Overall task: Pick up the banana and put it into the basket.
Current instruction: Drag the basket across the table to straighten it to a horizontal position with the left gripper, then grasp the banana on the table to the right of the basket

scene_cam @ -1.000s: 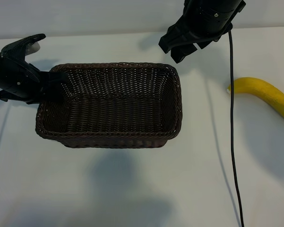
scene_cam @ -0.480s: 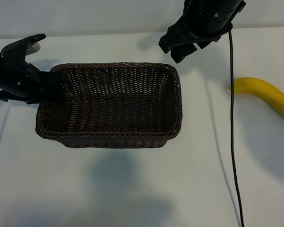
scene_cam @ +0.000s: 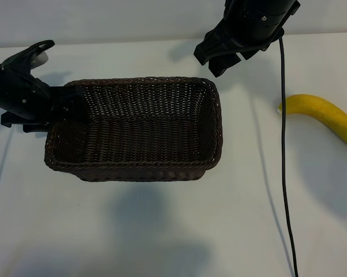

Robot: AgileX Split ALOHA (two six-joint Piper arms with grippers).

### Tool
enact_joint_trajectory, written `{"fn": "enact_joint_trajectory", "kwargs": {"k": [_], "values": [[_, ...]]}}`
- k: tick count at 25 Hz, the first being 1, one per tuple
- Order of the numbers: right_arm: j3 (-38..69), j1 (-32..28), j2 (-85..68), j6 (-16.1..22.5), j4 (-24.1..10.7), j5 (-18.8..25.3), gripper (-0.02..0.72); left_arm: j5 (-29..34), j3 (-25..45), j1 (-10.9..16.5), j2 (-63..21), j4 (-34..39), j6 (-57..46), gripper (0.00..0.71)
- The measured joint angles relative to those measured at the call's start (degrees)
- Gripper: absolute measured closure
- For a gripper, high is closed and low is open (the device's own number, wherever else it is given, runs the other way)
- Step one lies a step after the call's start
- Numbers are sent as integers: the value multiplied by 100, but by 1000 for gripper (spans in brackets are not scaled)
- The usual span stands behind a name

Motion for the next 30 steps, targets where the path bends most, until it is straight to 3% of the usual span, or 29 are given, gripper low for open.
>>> {"fn": "enact_joint_trajectory", "kwargs": {"k": [7,19,30], "values": [[0,0,0,0,0,-4,137,157,0,0,-287,177,-192,90],[0,0,0,0,0,-4,138,523,-7,0,-1267,1436,-916,106],[0,0,0,0,-6,-4,138,758,-57,0,-1946,1460,-945,114]]}}
